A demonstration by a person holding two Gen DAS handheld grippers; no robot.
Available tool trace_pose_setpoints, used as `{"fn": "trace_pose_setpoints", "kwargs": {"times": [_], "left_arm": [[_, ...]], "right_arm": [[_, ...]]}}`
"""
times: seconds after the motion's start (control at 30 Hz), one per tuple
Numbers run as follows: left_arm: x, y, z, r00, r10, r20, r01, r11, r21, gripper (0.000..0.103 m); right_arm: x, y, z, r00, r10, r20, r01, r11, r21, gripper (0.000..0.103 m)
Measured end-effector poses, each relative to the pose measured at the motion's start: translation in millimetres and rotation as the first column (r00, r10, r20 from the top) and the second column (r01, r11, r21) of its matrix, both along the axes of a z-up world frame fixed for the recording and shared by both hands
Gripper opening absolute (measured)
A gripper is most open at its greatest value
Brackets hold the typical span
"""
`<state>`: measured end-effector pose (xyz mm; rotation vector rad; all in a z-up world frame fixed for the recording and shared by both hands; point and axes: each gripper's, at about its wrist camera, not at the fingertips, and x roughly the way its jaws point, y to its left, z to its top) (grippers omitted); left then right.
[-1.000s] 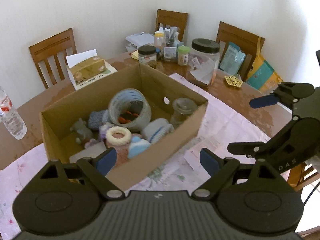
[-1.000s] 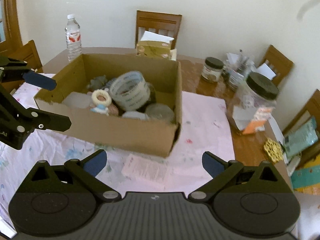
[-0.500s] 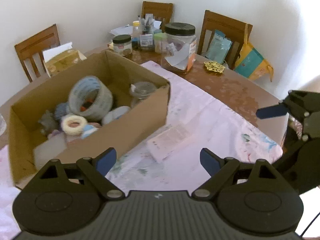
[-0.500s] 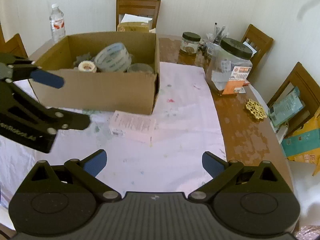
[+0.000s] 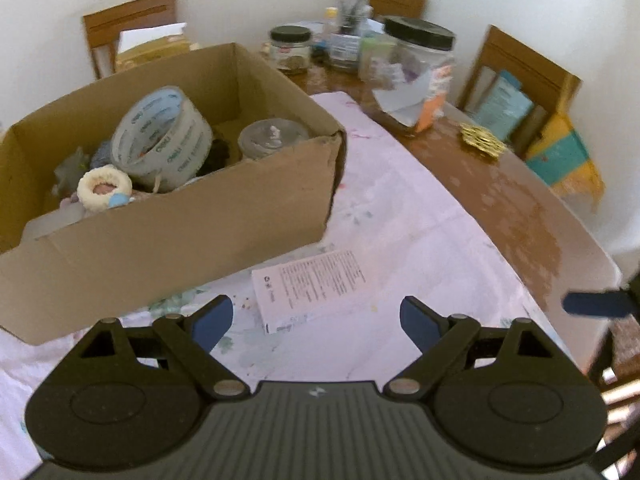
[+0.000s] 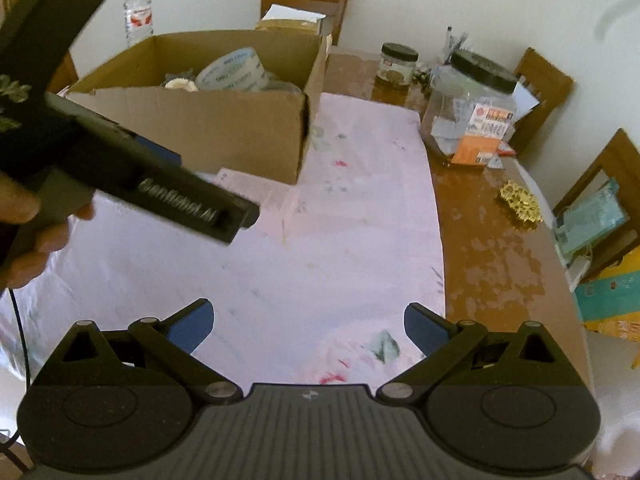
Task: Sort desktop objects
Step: 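Withdraw both tools and move the left tool to the pink carton, then grasp the pink printed carton with the left tool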
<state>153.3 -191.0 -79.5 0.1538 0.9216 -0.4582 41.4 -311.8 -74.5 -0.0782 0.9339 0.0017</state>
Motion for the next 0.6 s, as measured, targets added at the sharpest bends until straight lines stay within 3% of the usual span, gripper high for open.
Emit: {"fn": "trace_pose_setpoints", "kwargs": {"times": [0.23, 0.6], "left_arm": [[3, -16, -15, 0.993, 0.119, -0.008, -0.119, 0.993, 0.009, 0.091], [15, -35, -33, 0.981, 0.195, 0.005, -0.195, 0.979, 0.053, 0.091]], "right_arm": [[-1, -25, -9, 0.998, 0.064, -0.003, -0.064, 0.998, 0.024, 0.103], [-1, -33, -24, 0.99, 0.138, -0.021, -0.137, 0.988, 0.069, 0.103]]}}
